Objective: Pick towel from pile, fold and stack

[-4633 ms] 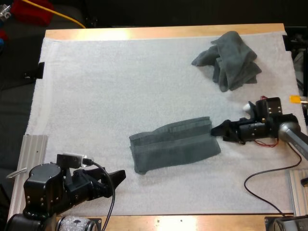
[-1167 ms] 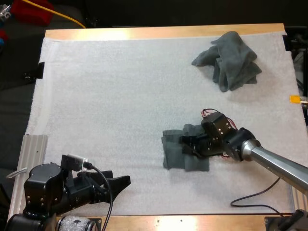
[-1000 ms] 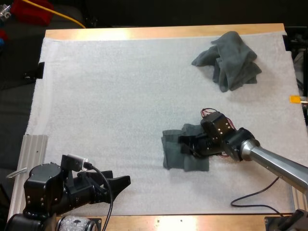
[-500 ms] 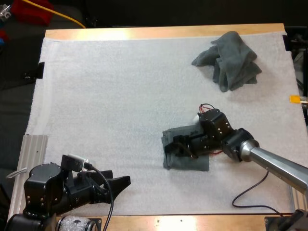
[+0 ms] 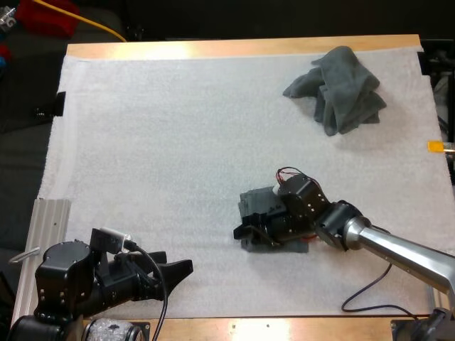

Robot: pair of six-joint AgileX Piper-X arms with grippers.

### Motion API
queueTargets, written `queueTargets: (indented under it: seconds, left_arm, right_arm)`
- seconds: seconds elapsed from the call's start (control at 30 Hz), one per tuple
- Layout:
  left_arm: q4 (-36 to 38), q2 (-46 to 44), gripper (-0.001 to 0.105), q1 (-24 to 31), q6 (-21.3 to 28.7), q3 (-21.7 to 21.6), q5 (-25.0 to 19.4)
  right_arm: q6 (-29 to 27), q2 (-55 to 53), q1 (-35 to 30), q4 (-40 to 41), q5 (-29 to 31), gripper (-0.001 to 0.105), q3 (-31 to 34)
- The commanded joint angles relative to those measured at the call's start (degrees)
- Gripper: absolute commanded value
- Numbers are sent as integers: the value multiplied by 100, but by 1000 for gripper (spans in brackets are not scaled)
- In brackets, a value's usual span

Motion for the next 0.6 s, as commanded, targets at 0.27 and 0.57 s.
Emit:
queueTargets:
  seconds: [0.27, 0.57]
  left_arm:
    - [-6, -11, 70, -5, 37, -36, 72]
    - [-6, -11, 70, -5, 37, -36, 72]
  right_arm:
    - [-74, -484, 7, -6, 97, 51, 21]
    - [-258, -1577, 7, 873, 1295, 51, 21]
